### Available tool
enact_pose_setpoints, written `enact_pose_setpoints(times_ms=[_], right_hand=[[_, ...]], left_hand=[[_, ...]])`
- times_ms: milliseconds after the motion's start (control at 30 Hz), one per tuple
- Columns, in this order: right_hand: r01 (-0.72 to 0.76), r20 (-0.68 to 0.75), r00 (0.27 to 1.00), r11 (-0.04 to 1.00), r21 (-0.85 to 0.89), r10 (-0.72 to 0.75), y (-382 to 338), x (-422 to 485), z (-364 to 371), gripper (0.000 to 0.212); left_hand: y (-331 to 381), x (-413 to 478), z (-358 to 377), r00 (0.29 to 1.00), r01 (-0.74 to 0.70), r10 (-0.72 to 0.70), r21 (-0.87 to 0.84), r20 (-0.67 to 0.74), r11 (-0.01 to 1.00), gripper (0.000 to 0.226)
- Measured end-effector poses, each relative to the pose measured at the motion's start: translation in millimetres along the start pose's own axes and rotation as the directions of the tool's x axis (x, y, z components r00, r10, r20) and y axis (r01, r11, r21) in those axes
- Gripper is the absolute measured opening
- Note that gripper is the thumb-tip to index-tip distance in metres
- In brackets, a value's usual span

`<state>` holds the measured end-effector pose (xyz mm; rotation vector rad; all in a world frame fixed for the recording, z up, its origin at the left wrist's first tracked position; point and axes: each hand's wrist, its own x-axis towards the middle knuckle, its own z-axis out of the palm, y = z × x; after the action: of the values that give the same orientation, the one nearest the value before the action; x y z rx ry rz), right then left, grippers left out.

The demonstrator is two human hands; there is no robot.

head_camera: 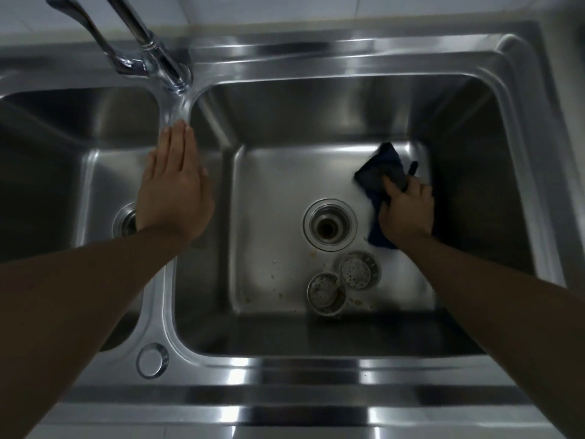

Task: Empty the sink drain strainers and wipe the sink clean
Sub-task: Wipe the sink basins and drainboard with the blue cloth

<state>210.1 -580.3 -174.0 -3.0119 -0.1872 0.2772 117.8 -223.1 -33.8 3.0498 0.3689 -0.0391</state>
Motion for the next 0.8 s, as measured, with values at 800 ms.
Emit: enact_pose_setpoints(times_ms=[800], right_hand=[[0.606,0.201,0.629,0.636,0.479,-0.751,-106.1,-14.9,-2.3,0.041]], left_hand=[[3.1,-0.7,-3.4,1.000,0.007,-0.007,-0.006,0.015,1.000,0.064]])
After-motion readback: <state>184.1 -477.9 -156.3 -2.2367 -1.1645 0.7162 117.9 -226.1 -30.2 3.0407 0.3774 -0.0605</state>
